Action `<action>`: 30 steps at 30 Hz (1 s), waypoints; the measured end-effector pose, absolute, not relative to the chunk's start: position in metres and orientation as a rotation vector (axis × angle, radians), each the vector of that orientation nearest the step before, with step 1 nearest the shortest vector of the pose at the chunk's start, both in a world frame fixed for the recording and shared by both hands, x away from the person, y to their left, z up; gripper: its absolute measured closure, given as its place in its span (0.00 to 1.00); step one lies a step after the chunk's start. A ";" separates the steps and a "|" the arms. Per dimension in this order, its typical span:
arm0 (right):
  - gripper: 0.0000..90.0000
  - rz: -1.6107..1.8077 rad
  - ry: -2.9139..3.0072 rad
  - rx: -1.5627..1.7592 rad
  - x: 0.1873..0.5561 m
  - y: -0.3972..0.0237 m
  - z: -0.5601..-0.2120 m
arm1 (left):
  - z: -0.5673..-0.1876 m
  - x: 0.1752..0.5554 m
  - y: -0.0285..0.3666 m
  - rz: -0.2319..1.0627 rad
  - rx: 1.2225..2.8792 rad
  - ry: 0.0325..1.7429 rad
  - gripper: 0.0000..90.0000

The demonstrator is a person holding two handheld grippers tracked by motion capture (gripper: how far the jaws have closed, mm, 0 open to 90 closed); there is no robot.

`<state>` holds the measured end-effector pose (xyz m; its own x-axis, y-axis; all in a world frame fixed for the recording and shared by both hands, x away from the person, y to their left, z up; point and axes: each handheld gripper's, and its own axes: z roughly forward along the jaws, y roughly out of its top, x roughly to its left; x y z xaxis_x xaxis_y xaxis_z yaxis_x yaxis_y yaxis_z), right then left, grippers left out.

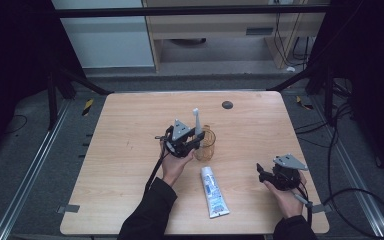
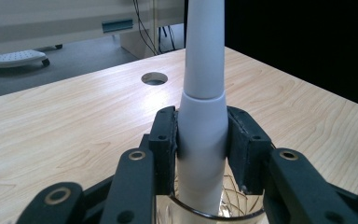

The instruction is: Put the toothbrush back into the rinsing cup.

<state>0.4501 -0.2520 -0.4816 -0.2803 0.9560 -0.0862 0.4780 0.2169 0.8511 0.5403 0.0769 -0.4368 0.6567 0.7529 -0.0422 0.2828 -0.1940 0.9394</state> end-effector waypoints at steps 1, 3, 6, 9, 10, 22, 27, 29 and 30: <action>0.27 0.970 1.862 1.326 0.450 -0.252 -0.482 | -0.437 0.540 0.077 0.530 1.772 0.834 0.70; 0.27 0.969 1.863 1.327 0.450 -0.252 -0.481 | -0.437 0.539 0.077 0.531 1.773 0.830 0.69; 0.26 0.969 1.864 1.326 0.450 -0.252 -0.481 | -0.436 0.537 0.078 0.537 1.777 0.825 0.66; 0.26 0.971 1.865 1.326 0.450 -0.252 -0.481 | -0.434 0.536 0.080 0.543 1.782 0.820 0.66; 0.26 0.970 1.865 1.325 0.450 -0.252 -0.481 | -0.434 0.535 0.081 0.544 1.782 0.817 0.65; 0.26 0.977 1.864 1.331 0.450 -0.251 -0.480 | -0.432 0.528 0.087 0.537 1.789 0.801 0.58; 0.26 0.980 1.862 1.327 0.450 -0.250 -0.479 | -0.432 0.523 0.091 0.531 1.797 0.799 0.56; 0.26 0.986 1.861 1.324 0.449 -0.250 -0.478 | -0.431 0.521 0.093 0.530 1.800 0.799 0.55; 0.26 0.985 1.859 1.323 0.449 -0.250 -0.478 | -0.431 0.520 0.094 0.531 1.805 0.797 0.55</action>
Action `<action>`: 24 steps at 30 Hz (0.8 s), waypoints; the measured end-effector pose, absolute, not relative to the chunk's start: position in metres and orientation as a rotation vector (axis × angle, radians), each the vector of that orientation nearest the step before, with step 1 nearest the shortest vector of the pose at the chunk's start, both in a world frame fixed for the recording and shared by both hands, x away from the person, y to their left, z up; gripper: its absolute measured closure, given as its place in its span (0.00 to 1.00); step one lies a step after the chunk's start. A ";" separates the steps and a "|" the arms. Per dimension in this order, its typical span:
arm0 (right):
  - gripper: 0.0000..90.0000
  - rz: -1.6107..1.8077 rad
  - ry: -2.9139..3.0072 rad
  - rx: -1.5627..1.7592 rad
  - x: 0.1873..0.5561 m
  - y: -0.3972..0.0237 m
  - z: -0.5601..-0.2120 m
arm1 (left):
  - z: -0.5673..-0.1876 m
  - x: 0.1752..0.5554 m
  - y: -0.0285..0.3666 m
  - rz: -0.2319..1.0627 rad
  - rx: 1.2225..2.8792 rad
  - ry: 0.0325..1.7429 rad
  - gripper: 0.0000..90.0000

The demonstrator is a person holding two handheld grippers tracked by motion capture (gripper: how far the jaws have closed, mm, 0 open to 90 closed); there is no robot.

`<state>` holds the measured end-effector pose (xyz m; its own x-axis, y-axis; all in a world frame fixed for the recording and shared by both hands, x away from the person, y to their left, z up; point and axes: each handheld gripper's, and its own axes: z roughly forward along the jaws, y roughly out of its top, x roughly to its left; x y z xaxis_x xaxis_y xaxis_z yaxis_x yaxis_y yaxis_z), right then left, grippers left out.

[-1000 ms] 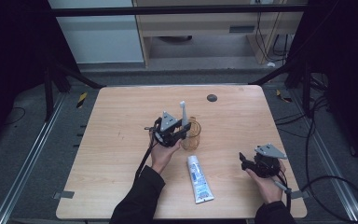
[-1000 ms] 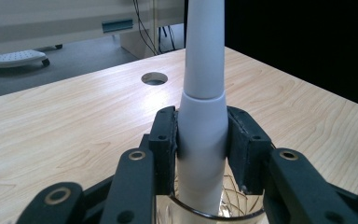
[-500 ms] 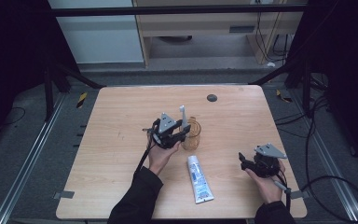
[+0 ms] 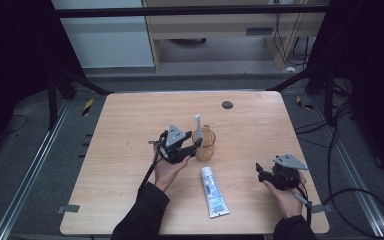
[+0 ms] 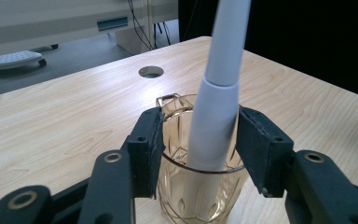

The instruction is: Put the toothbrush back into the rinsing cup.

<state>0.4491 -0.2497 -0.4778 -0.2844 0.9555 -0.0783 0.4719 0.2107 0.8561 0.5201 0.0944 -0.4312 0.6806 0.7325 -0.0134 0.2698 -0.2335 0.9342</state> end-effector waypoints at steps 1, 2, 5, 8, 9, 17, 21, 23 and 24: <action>0.26 0.985 1.859 1.323 0.449 -0.250 -0.478 | -0.431 0.519 0.096 0.533 1.807 0.797 0.55; 0.26 0.985 1.860 1.323 0.449 -0.250 -0.478 | -0.431 0.518 0.097 0.537 1.811 0.796 0.55; 0.26 0.996 1.859 1.321 0.448 -0.249 -0.476 | -0.428 0.515 0.102 0.548 1.823 0.794 0.54; 0.27 1.009 1.860 1.314 0.447 -0.247 -0.473 | -0.424 0.511 0.108 0.557 1.833 0.796 0.53; 0.27 1.016 1.864 1.308 0.447 -0.246 -0.472 | -0.423 0.509 0.110 0.555 1.833 0.800 0.53; 0.32 1.049 1.896 1.273 0.443 -0.238 -0.465 | -0.419 0.498 0.123 0.571 1.884 0.817 0.53; 0.36 1.062 1.917 1.256 0.442 -0.234 -0.463 | -0.422 0.490 0.133 0.570 1.896 0.844 0.53; 0.38 1.067 1.934 1.245 0.441 -0.231 -0.462 | -0.425 0.486 0.137 0.569 1.918 0.846 0.54; 0.39 1.070 1.942 1.240 0.440 -0.229 -0.462 | -0.427 0.483 0.139 0.571 1.931 0.847 0.55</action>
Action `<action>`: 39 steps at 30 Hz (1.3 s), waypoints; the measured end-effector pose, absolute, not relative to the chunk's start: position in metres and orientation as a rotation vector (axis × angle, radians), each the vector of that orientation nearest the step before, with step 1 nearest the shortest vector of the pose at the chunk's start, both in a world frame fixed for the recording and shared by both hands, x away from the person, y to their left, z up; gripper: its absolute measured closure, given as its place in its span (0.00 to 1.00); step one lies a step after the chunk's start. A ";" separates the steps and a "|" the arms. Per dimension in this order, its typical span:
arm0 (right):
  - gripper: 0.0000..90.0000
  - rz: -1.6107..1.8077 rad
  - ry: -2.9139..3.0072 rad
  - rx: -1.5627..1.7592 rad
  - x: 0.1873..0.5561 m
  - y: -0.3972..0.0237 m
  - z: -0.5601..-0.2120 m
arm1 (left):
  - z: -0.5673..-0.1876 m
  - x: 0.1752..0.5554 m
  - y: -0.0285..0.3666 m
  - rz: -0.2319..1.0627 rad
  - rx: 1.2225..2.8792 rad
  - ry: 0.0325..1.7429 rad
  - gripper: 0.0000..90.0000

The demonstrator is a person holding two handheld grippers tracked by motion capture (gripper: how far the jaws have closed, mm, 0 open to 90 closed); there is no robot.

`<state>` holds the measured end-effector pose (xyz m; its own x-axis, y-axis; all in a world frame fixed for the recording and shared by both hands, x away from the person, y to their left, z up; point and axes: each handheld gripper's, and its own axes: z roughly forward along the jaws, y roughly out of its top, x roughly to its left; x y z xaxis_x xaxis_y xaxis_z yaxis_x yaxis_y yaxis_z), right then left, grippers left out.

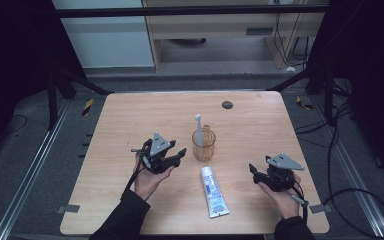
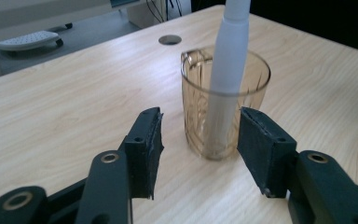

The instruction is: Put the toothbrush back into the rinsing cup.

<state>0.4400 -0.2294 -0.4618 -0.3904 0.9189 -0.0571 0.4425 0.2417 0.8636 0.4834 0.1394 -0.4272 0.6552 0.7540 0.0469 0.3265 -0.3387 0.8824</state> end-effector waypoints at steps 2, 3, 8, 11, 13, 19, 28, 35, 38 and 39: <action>0.41 1.074 1.959 1.227 0.439 -0.227 -0.461 | -0.432 0.478 0.144 0.571 1.956 0.848 0.56; 0.42 1.075 1.968 1.222 0.438 -0.225 -0.461 | -0.435 0.475 0.146 0.568 1.964 0.853 0.56; 0.47 1.084 2.021 1.207 0.436 -0.218 -0.461 | -0.445 0.464 0.154 0.557 1.966 0.873 0.60; 0.52 1.084 2.064 1.200 0.433 -0.213 -0.462 | -0.452 0.458 0.154 0.538 1.963 0.886 0.64; 0.56 1.085 2.097 1.202 0.429 -0.210 -0.463 | -0.456 0.454 0.152 0.524 1.990 0.877 0.66; 0.64 1.092 2.178 1.199 0.422 -0.200 -0.465 | -0.471 0.443 0.138 0.469 2.092 0.839 0.75; 0.79 1.098 2.218 1.220 0.418 -0.200 -0.468 | -0.481 0.434 0.116 0.396 2.193 0.795 0.92; 0.91 1.084 2.250 1.235 0.414 -0.201 -0.469 | -0.485 0.437 0.100 0.398 2.210 0.806 0.99; 0.93 1.084 2.249 1.246 0.413 -0.204 -0.470 | -0.488 0.439 0.092 0.395 2.220 0.804 0.99; 0.94 1.087 2.244 1.246 0.413 -0.205 -0.470 | -0.488 0.440 0.090 0.398 2.224 0.798 0.99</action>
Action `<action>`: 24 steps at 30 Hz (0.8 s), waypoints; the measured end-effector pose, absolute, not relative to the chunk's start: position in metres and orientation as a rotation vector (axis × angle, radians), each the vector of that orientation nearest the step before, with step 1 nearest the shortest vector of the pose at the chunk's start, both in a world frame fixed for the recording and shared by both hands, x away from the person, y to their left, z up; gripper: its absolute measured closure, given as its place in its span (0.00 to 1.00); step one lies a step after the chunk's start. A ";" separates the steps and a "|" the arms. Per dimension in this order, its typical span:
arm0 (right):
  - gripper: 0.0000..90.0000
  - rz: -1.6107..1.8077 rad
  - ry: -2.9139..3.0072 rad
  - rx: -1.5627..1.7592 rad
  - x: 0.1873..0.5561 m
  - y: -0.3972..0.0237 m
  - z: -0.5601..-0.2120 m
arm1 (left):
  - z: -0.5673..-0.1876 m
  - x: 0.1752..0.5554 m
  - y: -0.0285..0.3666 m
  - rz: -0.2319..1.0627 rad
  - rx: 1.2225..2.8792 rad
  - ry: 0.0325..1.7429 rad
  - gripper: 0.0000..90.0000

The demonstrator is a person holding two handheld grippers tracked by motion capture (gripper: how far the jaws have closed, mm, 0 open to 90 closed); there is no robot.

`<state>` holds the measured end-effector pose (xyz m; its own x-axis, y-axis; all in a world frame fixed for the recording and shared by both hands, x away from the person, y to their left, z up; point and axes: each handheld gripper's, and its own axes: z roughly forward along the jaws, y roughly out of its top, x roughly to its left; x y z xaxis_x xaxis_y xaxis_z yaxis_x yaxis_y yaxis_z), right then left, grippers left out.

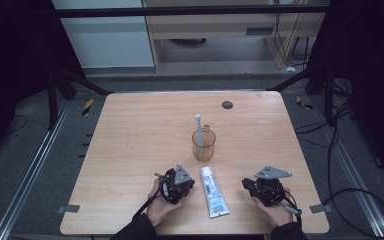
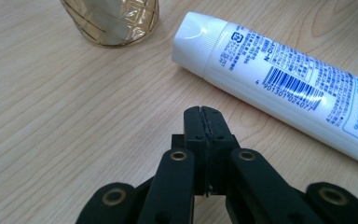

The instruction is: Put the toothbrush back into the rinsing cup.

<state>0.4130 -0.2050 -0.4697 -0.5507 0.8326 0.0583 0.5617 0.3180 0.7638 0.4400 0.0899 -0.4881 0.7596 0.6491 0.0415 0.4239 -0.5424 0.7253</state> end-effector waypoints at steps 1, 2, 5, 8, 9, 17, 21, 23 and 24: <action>0.94 1.084 2.242 1.247 0.413 -0.206 -0.469 | -0.488 0.441 0.088 0.400 2.232 0.793 0.99; 0.94 1.083 2.242 1.247 0.413 -0.206 -0.469 | -0.489 0.442 0.085 0.393 2.224 0.793 0.99; 0.94 1.080 2.236 1.251 0.414 -0.207 -0.470 | -0.488 0.444 0.080 0.384 2.215 0.787 0.99; 0.93 1.076 2.234 1.257 0.415 -0.208 -0.470 | -0.491 0.446 0.076 0.379 2.227 0.783 0.99; 0.93 1.077 2.233 1.259 0.415 -0.208 -0.471 | -0.492 0.446 0.075 0.377 2.229 0.784 0.99; 0.92 1.083 2.233 1.263 0.417 -0.208 -0.470 | -0.493 0.450 0.070 0.377 2.219 0.783 0.99; 0.92 1.082 2.239 1.260 0.417 -0.207 -0.471 | -0.494 0.452 0.069 0.375 2.225 0.784 0.99; 0.92 1.082 2.240 1.257 0.418 -0.207 -0.471 | -0.495 0.453 0.068 0.374 2.227 0.783 0.99; 0.92 1.084 2.241 1.255 0.418 -0.207 -0.471 | -0.495 0.453 0.067 0.372 2.227 0.783 0.99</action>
